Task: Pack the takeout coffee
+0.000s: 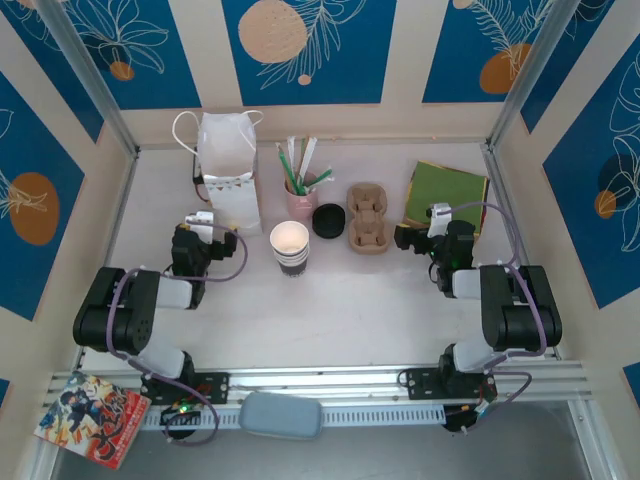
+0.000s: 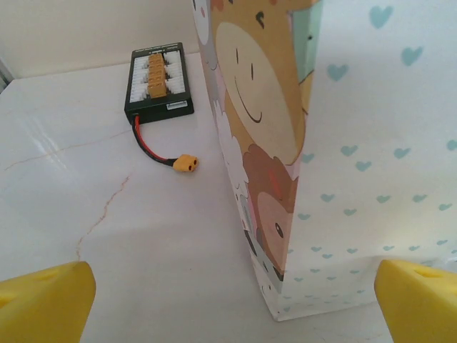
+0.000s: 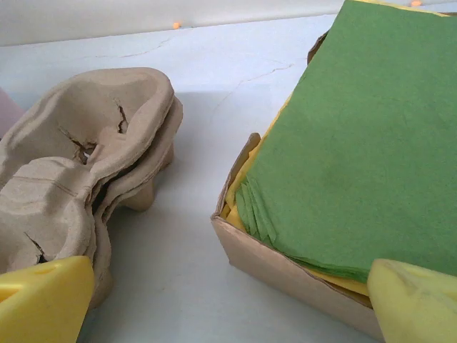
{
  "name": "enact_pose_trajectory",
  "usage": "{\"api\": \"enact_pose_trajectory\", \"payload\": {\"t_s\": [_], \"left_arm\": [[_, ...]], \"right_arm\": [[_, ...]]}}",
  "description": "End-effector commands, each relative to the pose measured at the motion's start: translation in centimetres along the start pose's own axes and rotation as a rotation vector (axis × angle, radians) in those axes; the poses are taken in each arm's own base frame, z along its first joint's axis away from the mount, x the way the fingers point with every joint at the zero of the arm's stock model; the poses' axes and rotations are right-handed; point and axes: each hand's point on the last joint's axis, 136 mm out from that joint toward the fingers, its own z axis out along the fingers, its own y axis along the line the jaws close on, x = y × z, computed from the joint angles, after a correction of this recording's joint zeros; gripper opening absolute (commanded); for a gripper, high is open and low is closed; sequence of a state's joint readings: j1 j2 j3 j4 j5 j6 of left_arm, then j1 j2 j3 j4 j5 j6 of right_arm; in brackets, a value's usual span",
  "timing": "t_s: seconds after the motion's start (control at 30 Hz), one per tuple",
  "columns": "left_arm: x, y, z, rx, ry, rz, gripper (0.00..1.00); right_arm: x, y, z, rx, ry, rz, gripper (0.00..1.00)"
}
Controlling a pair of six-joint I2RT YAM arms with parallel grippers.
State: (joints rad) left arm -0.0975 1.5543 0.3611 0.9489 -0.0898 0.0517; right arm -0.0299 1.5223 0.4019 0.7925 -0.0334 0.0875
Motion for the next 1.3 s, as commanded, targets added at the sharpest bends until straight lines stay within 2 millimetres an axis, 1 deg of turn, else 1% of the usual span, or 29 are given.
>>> {"api": "enact_pose_trajectory", "payload": {"t_s": [0.0,0.9,1.2,1.27], "left_arm": [[0.0,0.0,0.2,0.016,0.001,0.009,1.00],[0.0,0.0,0.3,0.018,0.003,0.008,1.00],[0.0,0.3,0.3,0.010,0.005,-0.004,1.00],[-0.1,0.5,0.2,-0.001,-0.003,-0.003,1.00]], "right_arm": [[-1.0,0.0,0.1,-0.008,-0.028,0.000,0.99],[-1.0,0.0,0.1,-0.003,-0.026,-0.003,0.99],[-1.0,0.0,0.1,0.000,-0.028,-0.004,0.99],[-1.2,-1.0,0.1,0.072,-0.033,0.010,0.99]]}}
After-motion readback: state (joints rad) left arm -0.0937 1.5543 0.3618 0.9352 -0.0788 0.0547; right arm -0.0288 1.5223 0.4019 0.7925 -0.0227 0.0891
